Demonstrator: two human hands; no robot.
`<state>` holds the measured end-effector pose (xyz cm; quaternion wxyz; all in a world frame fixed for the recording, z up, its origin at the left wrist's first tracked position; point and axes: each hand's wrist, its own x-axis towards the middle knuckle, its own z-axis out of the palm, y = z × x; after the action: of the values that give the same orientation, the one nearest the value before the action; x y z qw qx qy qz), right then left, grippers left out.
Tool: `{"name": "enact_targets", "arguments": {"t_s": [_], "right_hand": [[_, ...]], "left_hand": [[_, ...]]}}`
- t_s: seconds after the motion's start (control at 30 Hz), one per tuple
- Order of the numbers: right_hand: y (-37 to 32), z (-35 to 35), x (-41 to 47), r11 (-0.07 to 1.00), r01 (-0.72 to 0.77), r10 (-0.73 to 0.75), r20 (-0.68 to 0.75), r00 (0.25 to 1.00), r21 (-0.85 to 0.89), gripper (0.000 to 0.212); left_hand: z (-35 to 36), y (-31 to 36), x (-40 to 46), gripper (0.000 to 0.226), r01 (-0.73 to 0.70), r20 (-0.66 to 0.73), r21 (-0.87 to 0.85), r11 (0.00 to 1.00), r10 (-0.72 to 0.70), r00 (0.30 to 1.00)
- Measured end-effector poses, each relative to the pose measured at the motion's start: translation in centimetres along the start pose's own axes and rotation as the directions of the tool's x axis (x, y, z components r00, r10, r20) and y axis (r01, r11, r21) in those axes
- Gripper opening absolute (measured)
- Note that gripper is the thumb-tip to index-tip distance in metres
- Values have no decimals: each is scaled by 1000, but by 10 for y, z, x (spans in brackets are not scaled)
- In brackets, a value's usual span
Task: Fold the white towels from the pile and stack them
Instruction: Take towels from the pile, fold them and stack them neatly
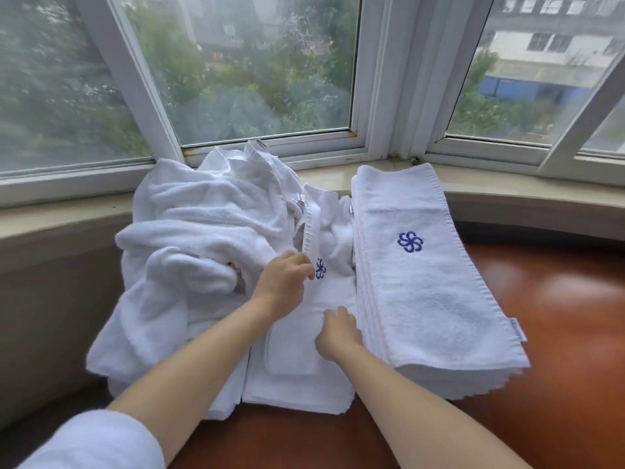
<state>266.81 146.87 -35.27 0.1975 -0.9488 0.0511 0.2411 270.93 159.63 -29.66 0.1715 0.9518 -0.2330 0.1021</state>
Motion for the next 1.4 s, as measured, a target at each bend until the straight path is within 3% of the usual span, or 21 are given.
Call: {"name": "enact_targets", "arguments": {"t_s": [0.07, 0.13, 0.2, 0.27, 0.37, 0.47, 0.53, 0.6, 0.67, 0.77, 0.8, 0.93, 1.07, 1.17, 1.27, 1.4], "right_hand": [[11, 15, -16, 998, -37, 39, -47, 998, 58, 48], [20, 29, -30, 982, -82, 96, -73, 993, 170, 56], [23, 41, -40, 955, -118, 140, -66, 988, 272, 60], [25, 47, -46, 931, -139, 173, -75, 982, 336, 59], [30, 45, -49, 888, -141, 219, -132, 967, 437, 48], [30, 41, -52, 826, -85, 235, -203, 951, 557, 37], [26, 41, -59, 806, 1, 191, -262, 946, 592, 26], [23, 46, -68, 847, 73, 133, -343, 930, 526, 13], [29, 53, -72, 916, 42, 86, -296, 951, 399, 8], [41, 55, -72, 947, -117, 130, -24, 991, 299, 8], [44, 54, -71, 951, -126, 133, -4, 991, 282, 8], [43, 53, -67, 993, -65, 72, -72, 995, 99, 22], [32, 58, -69, 998, 50, -35, -312, 949, 41, 33], [13, 42, -59, 948, 194, -118, -290, 950, 252, 34], [-11, 14, -42, 819, 171, -69, -202, 977, 547, 31], [-29, -17, -19, 800, 170, -47, -221, 974, 575, 27]], "left_hand": [[14, 9, -40, 25, 13, -97, -63, 998, -20, 995], [37, 16, -78, 19, 265, -70, -162, 951, -279, 958], [57, 16, -101, 33, 567, 62, -177, 804, -566, 822], [68, 14, -112, 51, 711, 157, -185, 679, -693, 703], [70, 17, -111, 49, 782, 142, -370, 502, -801, 581], [63, 15, -108, 25, 822, 266, -475, 316, -838, 476], [55, 8, -110, 10, 832, 292, -504, 233, -860, 418], [48, 4, -119, 10, 824, 264, -526, 211, -880, 395], [47, 6, -132, 18, 861, 245, -422, 283, -879, 409], [54, 14, -144, 21, 895, 326, -167, 414, -833, 447], [55, 16, -144, 22, 893, 354, -122, 434, -821, 447], [53, 20, -143, 27, 892, 327, -21, 452, -840, 433], [46, 21, -140, 27, 808, 121, -49, 587, -800, 588], [32, 19, -129, 23, 688, -28, -155, 709, -699, 714], [9, 14, -111, 15, 509, -207, -174, 843, -537, 818], [-20, 7, -88, 16, 385, -324, -108, 917, -399, 858]]}}
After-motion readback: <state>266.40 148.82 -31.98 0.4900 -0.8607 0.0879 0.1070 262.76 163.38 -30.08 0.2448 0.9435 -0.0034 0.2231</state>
